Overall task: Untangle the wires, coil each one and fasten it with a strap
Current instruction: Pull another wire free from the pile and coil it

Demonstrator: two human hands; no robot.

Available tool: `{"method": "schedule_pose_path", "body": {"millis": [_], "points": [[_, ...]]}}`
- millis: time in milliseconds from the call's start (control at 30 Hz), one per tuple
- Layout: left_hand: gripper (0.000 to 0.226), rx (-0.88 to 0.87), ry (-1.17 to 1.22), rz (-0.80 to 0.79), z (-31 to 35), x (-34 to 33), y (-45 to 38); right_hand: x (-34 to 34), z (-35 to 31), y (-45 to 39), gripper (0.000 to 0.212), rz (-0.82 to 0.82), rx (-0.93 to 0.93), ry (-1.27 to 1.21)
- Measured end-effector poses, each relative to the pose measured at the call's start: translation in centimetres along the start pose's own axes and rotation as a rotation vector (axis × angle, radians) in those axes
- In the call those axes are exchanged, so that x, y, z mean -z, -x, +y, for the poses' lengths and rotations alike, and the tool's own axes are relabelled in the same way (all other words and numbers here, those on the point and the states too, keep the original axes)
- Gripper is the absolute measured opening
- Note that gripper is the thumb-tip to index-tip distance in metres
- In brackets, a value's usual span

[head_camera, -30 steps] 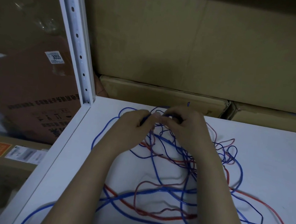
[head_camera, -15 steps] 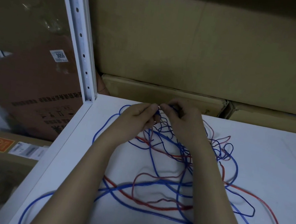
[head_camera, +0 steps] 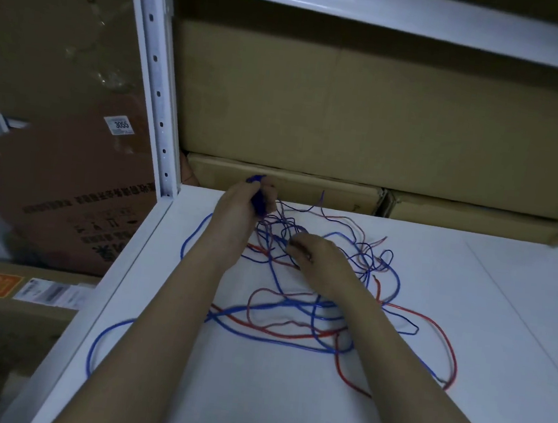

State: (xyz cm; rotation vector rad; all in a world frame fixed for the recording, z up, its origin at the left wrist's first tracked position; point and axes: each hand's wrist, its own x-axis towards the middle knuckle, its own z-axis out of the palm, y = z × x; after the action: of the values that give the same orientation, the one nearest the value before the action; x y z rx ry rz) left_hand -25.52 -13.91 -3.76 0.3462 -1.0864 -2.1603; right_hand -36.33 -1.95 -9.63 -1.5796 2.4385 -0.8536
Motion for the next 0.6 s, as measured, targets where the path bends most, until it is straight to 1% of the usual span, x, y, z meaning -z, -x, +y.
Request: {"method": "schedule_pose_path", "body": {"millis": [67, 167, 233, 333, 400, 500, 600], "points": [[0.026, -0.059, -0.106, 0.052, 0.0, -0.4, 0.4, -0.1, -0.8, 1.3, 0.021, 0.023, 0.142, 0.149], [0.029, -0.169, -0.437, 0.071, -0.1, -0.3, 1.2, 0.3, -2.4, 2.8, 0.022, 0.064, 0.372, 0.346], [0.030, -0.231, -0.641, 0.068, -0.2, 0.0, 1.6, 0.9, -3.6, 3.6, 0.022, 0.082, 0.440, 0.421], [0.025, -0.262, -0.876, 0.018, 0.2, 0.2, 2.2, 2.5, -4.9, 4.2, 0.020, 0.132, 0.461, 0.380], [0.027, -0.258, -1.048, -0.036, 0.7, 0.2, 2.8, 3.9, -5.5, 4.6, 0.020, 0.197, 0.421, 0.299], [0.040, -0.243, -1.257, -0.142, 1.7, -0.4, 3.9, 5.7, -6.0, 4.9, 0.019, 0.291, 0.367, 0.127], [0.055, -0.239, -1.342, -0.223, 2.9, -1.4, 4.9, 7.4, -6.2, 4.2, 0.017, 0.364, 0.324, 0.059]]}}
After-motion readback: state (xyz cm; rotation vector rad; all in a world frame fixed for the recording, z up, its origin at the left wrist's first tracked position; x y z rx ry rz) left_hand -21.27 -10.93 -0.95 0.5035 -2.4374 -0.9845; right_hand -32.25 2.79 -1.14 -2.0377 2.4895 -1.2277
